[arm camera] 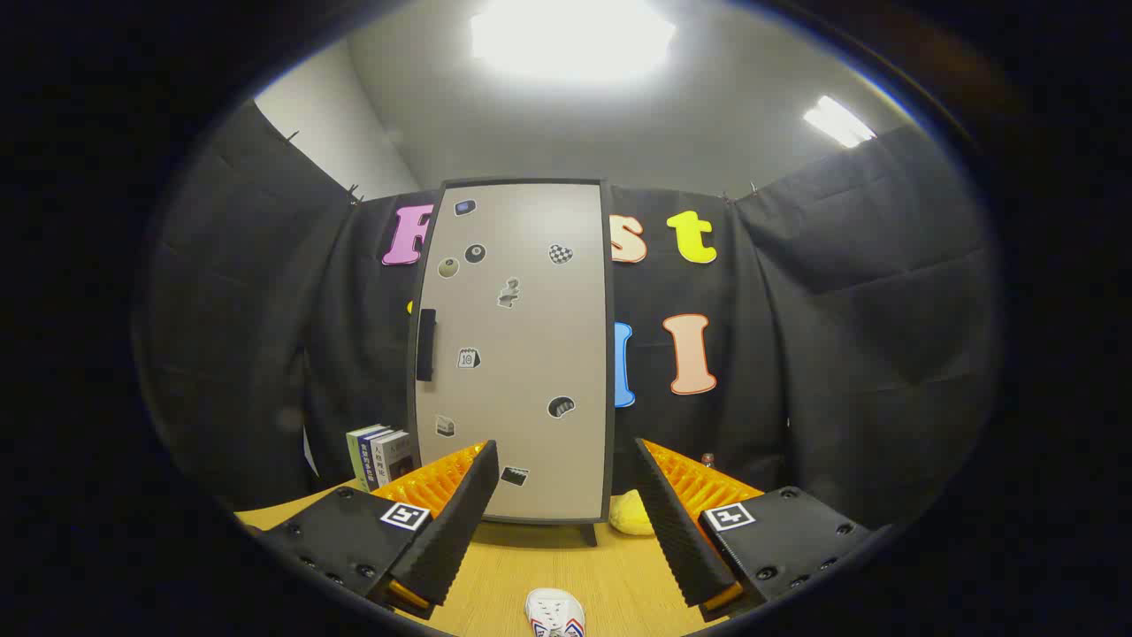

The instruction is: Open the shoe cabinet door, grab the shoes and put them into the shoe cabinet, then close the shoe cabinet door.

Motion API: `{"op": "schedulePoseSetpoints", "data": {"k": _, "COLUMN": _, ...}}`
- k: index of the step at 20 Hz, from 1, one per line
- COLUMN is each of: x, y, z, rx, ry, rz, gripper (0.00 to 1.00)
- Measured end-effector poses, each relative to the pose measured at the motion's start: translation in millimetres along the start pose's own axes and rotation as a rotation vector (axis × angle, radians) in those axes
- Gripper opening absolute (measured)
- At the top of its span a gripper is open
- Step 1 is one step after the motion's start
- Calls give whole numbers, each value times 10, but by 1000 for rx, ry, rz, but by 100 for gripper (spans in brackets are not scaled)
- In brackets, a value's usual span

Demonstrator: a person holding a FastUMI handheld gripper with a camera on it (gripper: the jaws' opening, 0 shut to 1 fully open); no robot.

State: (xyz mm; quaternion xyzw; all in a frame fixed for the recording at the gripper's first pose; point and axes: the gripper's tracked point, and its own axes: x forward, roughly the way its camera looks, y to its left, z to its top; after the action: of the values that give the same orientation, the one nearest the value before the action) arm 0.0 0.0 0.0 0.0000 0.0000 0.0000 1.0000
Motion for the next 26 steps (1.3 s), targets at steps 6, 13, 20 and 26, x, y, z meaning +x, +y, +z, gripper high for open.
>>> {"op": "schedulePoseSetpoints", "data": {"k": 6, "x": 38, "y": 121, "z": -56, "rx": 5, "ry": 21, "rz": 20, "gripper": 97}}
{"op": "schedulePoseSetpoints", "data": {"k": 13, "x": 103, "y": 271, "z": -39, "rx": 18, "ry": 25, "rz": 45, "gripper": 97}}
{"op": "schedulePoseSetpoints", "data": {"k": 20, "x": 263, "y": 522, "z": 51, "rx": 89, "ry": 39, "rz": 87, "gripper": 97}}
{"op": "schedulePoseSetpoints", "data": {"k": 26, "x": 664, "y": 958, "z": 308, "rx": 44, "ry": -6, "rz": 142, "gripper": 98}}
